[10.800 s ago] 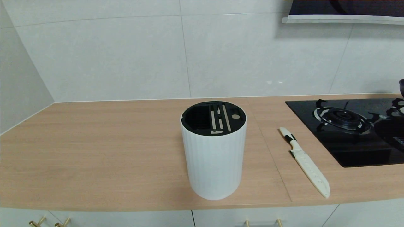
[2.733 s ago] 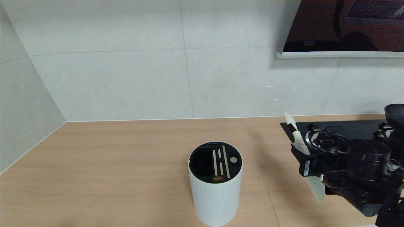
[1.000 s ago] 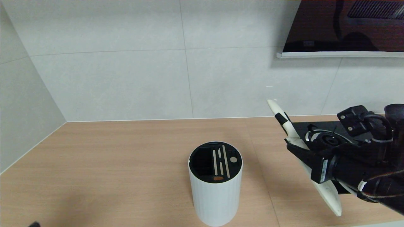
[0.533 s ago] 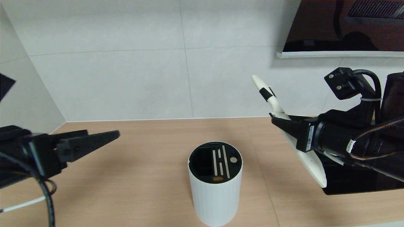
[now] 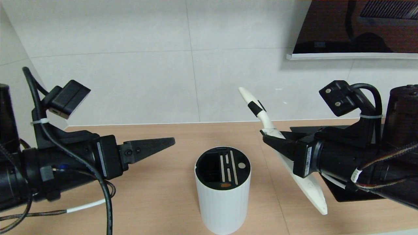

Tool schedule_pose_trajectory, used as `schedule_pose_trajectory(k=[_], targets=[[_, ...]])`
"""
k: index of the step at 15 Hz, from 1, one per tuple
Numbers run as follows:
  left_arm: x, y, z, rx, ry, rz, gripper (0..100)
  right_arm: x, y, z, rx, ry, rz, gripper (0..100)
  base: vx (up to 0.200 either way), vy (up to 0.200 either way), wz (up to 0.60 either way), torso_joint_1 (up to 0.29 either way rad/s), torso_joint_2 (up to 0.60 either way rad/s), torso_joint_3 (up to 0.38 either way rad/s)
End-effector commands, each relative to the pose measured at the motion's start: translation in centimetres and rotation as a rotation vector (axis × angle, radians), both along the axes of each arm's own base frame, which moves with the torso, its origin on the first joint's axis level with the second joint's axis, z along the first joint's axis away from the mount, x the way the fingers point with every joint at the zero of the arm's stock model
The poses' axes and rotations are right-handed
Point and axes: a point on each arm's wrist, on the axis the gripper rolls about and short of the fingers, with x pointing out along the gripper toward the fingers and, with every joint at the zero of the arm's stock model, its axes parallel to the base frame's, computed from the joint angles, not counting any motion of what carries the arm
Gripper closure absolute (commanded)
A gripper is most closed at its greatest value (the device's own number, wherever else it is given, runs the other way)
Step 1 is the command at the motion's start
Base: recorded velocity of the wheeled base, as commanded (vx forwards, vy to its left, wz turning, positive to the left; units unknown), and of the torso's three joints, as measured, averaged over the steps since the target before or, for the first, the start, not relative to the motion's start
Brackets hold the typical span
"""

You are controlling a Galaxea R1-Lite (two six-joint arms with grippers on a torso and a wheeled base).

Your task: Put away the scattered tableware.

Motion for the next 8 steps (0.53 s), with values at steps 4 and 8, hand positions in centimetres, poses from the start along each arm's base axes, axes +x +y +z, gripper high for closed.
schedule_pose_trajectory(k=[4, 8], targets=[[0.5, -2.5, 0.5, -0.212, 0.061, -0.085, 0, -0.6, 2.2, -0.6, 0.017, 0.001, 0.065, 100, 0.0, 0.0, 0.0, 0.0, 0.0, 0.0], [1.9, -3.4, 0.3, -0.316, 0.08, -0.073, 0, -1.0, 5.2, -0.5, 0.109, 0.075, 0.078, 100, 0.0, 0.0, 0.0, 0.0, 0.0, 0.0]])
